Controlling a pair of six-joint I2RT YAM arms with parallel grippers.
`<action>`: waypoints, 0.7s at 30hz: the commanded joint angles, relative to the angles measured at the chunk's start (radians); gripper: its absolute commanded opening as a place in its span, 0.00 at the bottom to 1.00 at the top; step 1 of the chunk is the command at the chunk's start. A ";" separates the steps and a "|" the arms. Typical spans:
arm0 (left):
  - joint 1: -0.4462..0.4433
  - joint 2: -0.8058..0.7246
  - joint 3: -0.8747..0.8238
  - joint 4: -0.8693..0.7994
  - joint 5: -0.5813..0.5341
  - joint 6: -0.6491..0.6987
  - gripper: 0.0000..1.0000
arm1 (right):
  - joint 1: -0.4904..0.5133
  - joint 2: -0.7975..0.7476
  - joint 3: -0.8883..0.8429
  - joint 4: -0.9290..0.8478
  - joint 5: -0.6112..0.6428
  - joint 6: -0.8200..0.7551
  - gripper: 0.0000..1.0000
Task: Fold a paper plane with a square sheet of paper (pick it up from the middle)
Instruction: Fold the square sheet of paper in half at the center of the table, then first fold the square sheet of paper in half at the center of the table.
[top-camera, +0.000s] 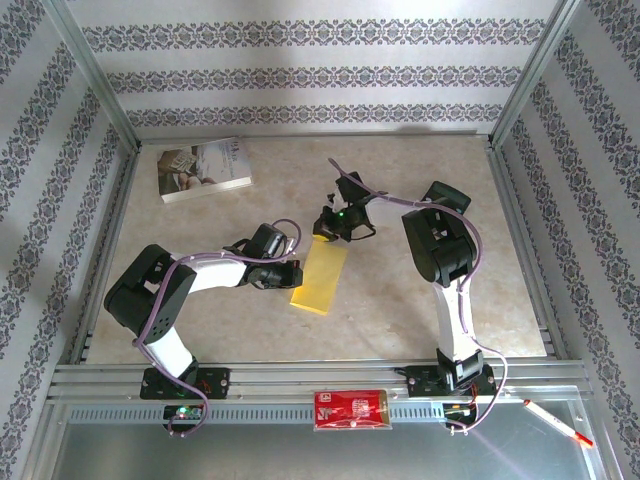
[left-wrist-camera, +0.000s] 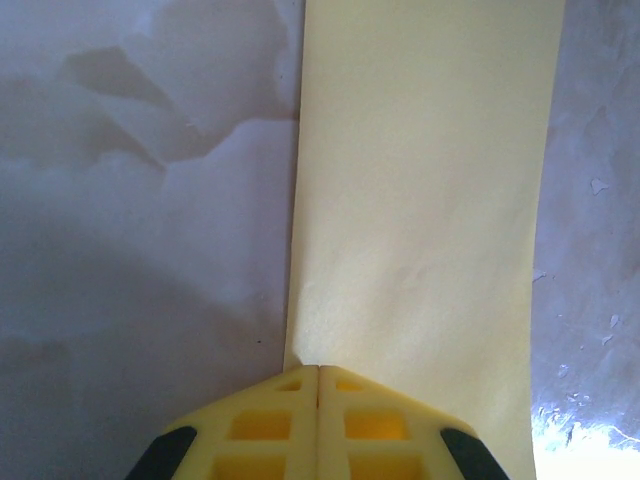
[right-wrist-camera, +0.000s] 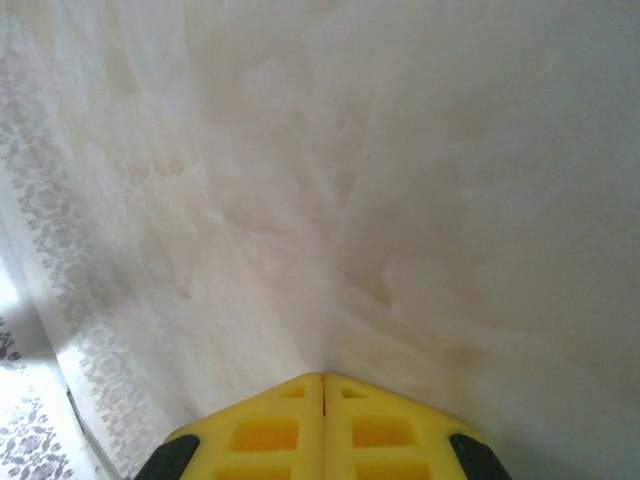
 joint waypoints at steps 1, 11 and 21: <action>-0.031 0.082 -0.084 -0.225 -0.109 -0.005 0.00 | -0.047 -0.015 0.018 0.009 0.095 -0.035 0.00; -0.036 0.068 -0.068 -0.234 -0.112 -0.015 0.00 | 0.030 -0.234 -0.205 0.101 0.058 -0.025 0.00; -0.036 0.074 -0.056 -0.236 -0.112 -0.015 0.00 | 0.113 -0.171 -0.293 0.237 0.016 0.065 0.00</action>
